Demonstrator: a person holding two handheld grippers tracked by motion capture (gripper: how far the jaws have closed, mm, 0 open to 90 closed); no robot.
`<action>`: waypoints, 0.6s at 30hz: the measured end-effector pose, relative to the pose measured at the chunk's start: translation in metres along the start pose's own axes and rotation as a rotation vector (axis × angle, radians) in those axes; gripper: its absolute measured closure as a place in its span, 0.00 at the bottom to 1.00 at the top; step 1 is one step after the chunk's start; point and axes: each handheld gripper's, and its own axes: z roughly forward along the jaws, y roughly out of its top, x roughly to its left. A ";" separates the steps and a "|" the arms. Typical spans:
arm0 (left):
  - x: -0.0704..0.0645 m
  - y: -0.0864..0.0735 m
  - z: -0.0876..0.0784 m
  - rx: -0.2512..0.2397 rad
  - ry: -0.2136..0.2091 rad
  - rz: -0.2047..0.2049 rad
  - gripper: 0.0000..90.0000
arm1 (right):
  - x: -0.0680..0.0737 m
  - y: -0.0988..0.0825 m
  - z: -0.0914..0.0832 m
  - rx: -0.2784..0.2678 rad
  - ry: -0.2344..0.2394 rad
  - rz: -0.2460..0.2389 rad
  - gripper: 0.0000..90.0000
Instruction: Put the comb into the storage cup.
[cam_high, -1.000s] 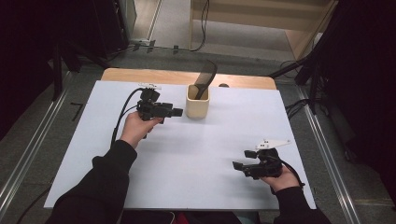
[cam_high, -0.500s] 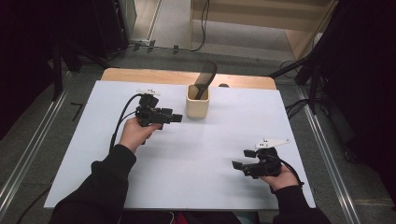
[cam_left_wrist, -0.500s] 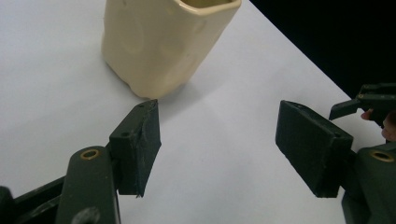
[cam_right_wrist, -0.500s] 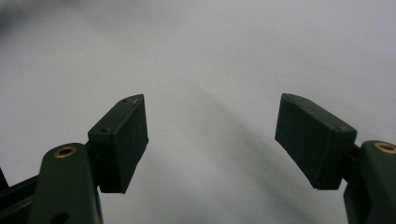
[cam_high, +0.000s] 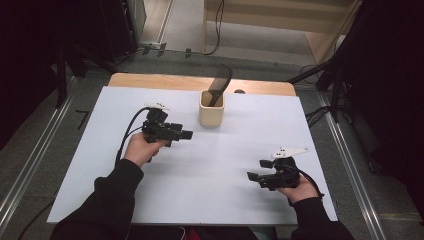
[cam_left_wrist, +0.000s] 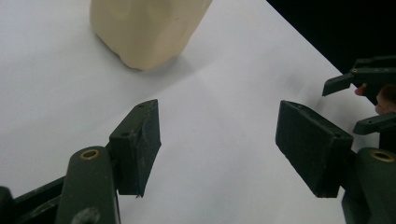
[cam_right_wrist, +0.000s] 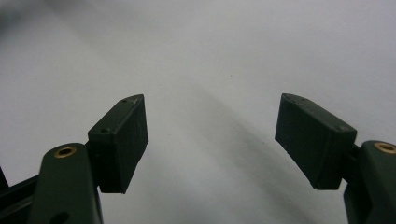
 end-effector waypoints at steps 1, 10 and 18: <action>-0.001 -0.002 -0.002 0.003 0.002 0.005 0.35 | 0.000 0.000 0.000 0.000 0.002 -0.001 0.26; -0.008 -0.009 -0.006 0.020 0.002 0.018 0.35 | 0.000 0.000 0.001 0.005 0.002 -0.002 0.26; -0.017 -0.019 -0.009 0.044 -0.007 0.025 0.35 | 0.000 0.000 0.001 0.009 0.008 -0.003 0.26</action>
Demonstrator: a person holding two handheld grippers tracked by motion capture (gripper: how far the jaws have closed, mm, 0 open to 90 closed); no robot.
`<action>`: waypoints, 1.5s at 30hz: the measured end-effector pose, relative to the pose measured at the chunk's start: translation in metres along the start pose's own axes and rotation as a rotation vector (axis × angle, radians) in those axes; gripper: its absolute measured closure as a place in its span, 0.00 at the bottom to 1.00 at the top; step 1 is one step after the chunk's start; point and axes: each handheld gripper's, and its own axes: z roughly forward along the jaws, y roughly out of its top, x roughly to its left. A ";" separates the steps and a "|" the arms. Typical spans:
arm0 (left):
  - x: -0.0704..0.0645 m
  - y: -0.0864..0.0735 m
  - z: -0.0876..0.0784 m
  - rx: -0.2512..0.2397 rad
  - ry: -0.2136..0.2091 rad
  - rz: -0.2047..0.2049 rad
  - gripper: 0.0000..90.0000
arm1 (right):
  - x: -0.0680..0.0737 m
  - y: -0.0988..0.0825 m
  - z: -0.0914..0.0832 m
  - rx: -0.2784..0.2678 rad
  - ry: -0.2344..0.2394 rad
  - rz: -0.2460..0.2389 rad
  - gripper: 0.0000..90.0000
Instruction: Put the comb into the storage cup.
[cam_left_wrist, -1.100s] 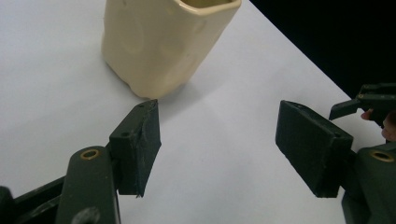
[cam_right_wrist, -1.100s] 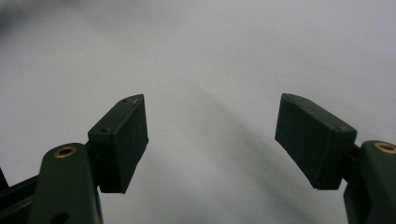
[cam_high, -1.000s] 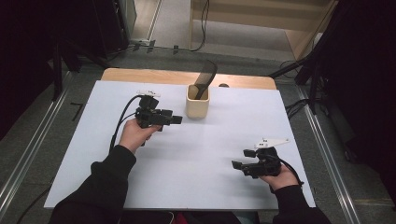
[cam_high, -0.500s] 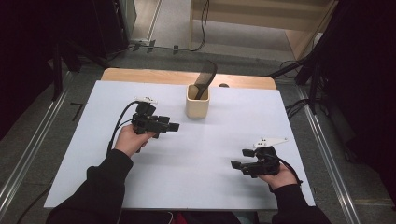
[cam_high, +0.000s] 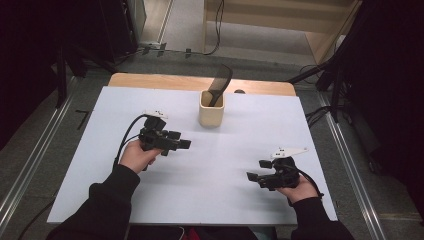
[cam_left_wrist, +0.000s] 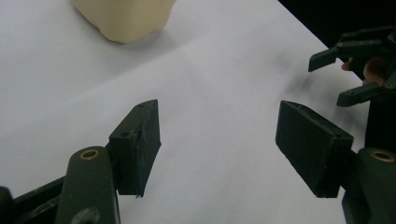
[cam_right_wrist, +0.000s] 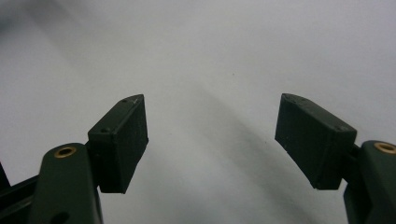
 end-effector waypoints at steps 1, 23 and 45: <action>-0.002 -0.002 0.000 0.007 0.001 0.007 0.35 | 0.000 0.000 0.000 0.001 0.003 0.004 0.26; -0.014 -0.030 -0.015 0.055 0.014 0.053 0.35 | 0.000 0.000 0.001 0.002 0.007 0.006 0.26; -0.019 -0.057 -0.038 0.063 0.031 0.067 0.33 | -0.001 0.000 0.002 0.008 0.003 0.011 0.26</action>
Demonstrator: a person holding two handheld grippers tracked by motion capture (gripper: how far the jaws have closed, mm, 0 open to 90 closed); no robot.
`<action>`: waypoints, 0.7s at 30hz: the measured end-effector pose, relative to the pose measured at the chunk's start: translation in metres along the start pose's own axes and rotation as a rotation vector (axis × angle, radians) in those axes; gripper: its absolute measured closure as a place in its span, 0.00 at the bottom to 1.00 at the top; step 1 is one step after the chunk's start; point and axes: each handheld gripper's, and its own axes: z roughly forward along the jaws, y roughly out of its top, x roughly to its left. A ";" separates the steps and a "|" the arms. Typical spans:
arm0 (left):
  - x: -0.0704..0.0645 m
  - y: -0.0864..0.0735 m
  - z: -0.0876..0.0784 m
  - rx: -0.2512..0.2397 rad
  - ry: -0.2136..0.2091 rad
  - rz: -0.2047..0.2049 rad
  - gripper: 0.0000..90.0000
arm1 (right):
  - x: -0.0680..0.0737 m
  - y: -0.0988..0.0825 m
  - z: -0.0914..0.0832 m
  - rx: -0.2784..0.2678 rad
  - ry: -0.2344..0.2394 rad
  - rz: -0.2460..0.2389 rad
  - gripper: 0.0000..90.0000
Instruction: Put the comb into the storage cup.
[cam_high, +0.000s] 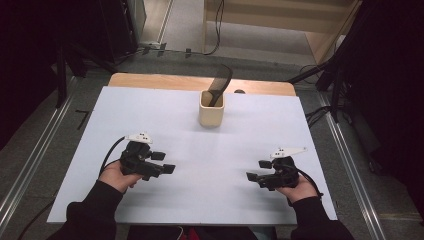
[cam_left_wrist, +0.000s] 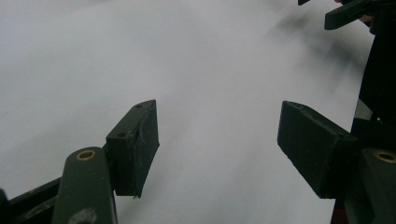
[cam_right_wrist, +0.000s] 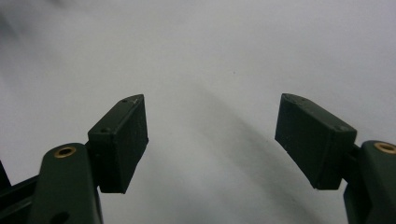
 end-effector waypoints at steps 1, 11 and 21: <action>0.000 -0.001 0.000 0.000 0.004 0.000 0.33 | 0.000 0.000 0.000 0.000 0.000 0.000 0.26; -0.003 -0.010 -0.006 0.018 0.023 0.006 0.33 | -0.001 0.000 0.001 0.005 -0.002 0.007 0.26; -0.004 -0.017 -0.011 0.024 0.042 0.008 0.33 | -0.001 0.000 0.001 0.010 0.002 0.005 0.26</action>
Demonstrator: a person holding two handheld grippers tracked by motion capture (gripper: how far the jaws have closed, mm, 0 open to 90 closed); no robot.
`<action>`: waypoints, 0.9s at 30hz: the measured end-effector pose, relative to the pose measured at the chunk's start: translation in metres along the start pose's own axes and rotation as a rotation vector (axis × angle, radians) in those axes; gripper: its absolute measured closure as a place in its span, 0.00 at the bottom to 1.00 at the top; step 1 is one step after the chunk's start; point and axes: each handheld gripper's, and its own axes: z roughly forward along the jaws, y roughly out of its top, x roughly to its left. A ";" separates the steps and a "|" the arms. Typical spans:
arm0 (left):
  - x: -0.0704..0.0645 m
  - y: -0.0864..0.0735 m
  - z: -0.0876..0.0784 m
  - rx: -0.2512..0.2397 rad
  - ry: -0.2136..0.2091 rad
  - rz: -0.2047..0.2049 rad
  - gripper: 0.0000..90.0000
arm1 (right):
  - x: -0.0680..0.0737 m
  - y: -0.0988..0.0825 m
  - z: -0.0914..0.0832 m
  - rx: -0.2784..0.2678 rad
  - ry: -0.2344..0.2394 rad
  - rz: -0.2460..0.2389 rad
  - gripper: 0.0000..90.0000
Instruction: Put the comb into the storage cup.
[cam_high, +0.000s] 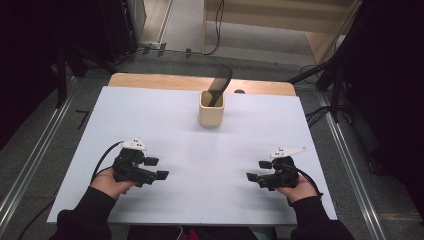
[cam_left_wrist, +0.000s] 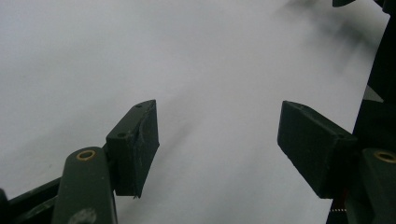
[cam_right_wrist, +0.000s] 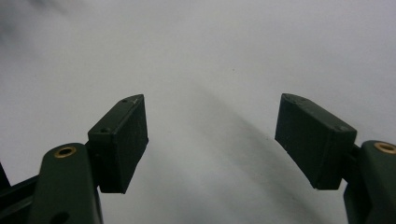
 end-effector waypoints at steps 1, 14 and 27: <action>0.000 -0.001 0.000 0.002 0.002 0.001 0.33 | 0.000 0.000 0.000 0.000 0.000 0.000 0.26; -0.002 -0.010 -0.007 0.016 0.037 0.005 0.33 | -0.001 0.000 0.001 0.005 -0.002 0.002 0.26; 0.000 -0.013 -0.009 0.013 0.049 -0.001 0.33 | -0.001 0.000 0.002 0.007 0.002 0.003 0.26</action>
